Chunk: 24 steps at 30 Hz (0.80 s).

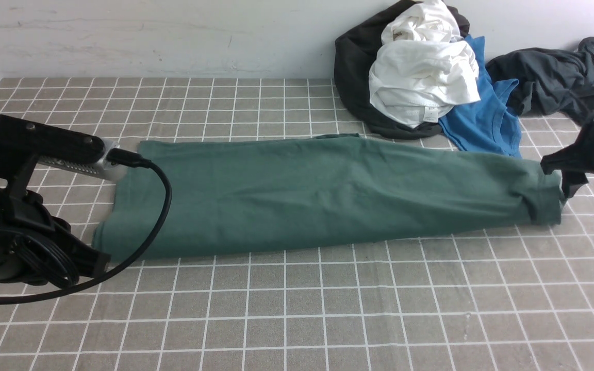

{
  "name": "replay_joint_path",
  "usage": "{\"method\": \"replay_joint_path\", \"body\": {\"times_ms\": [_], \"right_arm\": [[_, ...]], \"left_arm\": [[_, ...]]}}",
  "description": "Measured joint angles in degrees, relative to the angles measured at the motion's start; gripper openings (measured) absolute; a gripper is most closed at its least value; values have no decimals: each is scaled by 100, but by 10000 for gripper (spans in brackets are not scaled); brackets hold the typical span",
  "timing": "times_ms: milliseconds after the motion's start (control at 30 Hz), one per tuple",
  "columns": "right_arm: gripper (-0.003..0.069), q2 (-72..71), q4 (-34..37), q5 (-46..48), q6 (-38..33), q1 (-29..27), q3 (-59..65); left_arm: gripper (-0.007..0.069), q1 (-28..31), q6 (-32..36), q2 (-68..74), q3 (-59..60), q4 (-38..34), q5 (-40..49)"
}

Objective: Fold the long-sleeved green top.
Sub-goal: Use the right arm to clamp the right edge of the fabric

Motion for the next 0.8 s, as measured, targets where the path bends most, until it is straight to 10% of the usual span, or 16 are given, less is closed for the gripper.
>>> {"method": "replay_joint_path", "body": {"times_ms": [167,567,800], "right_arm": [[564,-13,952,56,-461,-30,0],[577,450,1166,-622,-430,-51,0],[280,380,1131,-301,-659,-56,-6]], "left_arm": [[-8,0,0,0,0,-36,-99],[-8,0,0,0,0,-73,-99],[-8,0,0,0,0,-95,-94]]}}
